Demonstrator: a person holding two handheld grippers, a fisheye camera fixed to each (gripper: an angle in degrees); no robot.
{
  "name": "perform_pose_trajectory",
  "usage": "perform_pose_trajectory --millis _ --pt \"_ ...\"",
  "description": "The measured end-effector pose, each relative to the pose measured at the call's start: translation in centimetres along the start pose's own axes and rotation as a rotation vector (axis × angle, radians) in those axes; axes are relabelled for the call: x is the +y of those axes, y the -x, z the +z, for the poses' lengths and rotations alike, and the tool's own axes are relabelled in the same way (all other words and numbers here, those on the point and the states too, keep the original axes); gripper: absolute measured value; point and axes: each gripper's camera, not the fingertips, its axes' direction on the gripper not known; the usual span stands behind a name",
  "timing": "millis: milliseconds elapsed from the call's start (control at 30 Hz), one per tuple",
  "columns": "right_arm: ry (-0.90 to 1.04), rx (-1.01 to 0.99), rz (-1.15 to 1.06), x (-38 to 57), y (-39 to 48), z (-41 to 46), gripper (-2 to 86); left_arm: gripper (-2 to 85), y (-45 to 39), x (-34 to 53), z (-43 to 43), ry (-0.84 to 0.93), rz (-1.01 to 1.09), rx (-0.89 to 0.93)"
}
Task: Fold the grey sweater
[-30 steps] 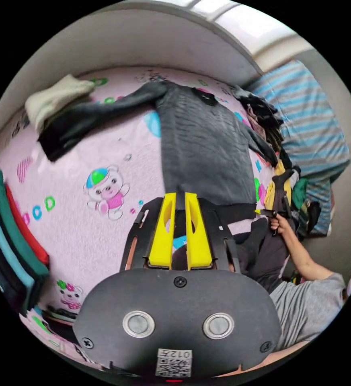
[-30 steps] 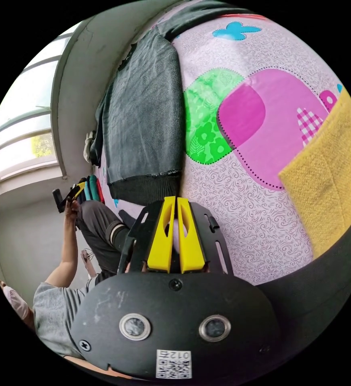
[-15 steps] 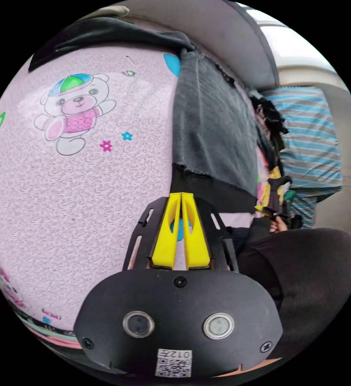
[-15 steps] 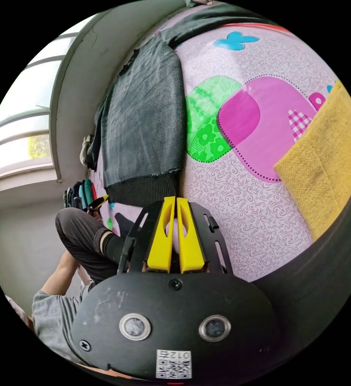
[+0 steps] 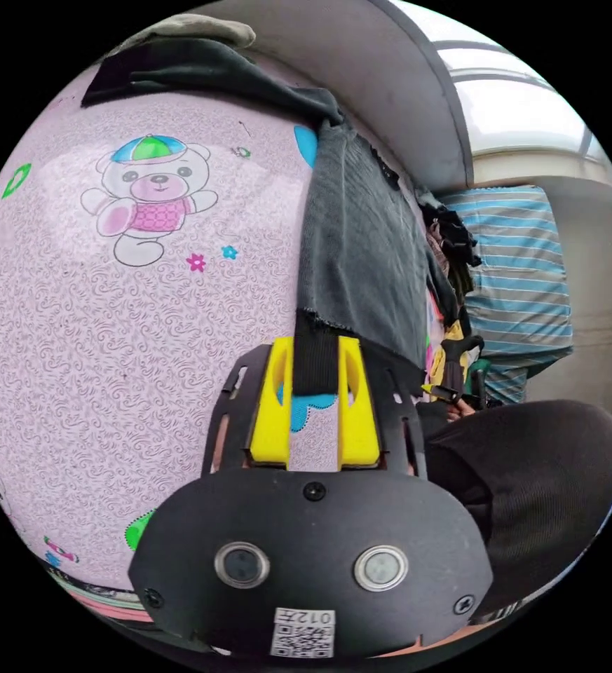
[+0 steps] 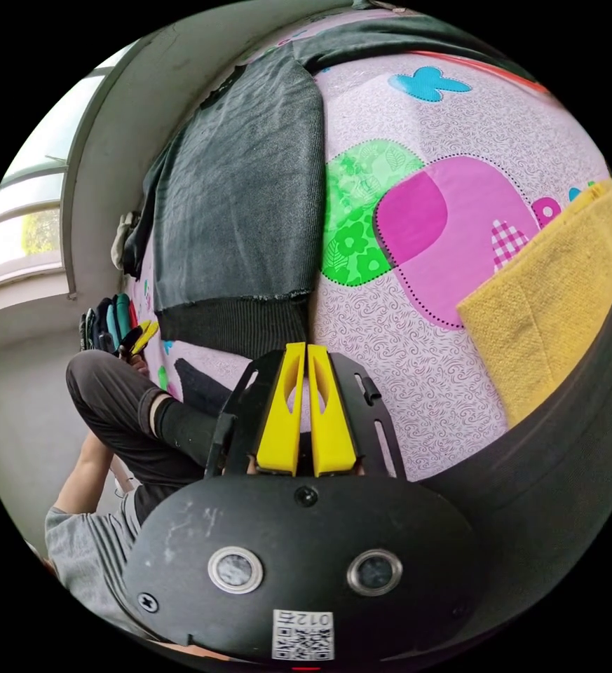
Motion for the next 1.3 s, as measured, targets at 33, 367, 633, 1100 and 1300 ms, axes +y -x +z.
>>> perform_pose_trajectory --millis 33,367,633,1100,1300 --pt "0.002 -0.003 0.004 0.1 0.2 -0.2 -0.9 6.3 -0.2 -0.1 0.4 0.025 0.016 -0.028" --pt "0.025 0.098 -0.025 1.5 3.5 -2.8 -0.7 0.5 -3.0 1.4 1.6 0.182 0.217 -0.282" --pt "0.068 0.209 -0.059 2.7 5.9 -5.3 -0.7 0.1 -1.7 6.2 0.3 0.143 0.171 -0.206" --pt "0.056 0.261 -0.057 4.7 9.9 -8.5 -0.6 0.0 -5.0 11.9 -6.0 0.000 0.178 -0.219" --pt "0.025 0.252 -0.046 5.9 11.3 -10.5 -0.7 -0.1 -6.8 16.2 -13.2 -0.135 0.174 -0.323"
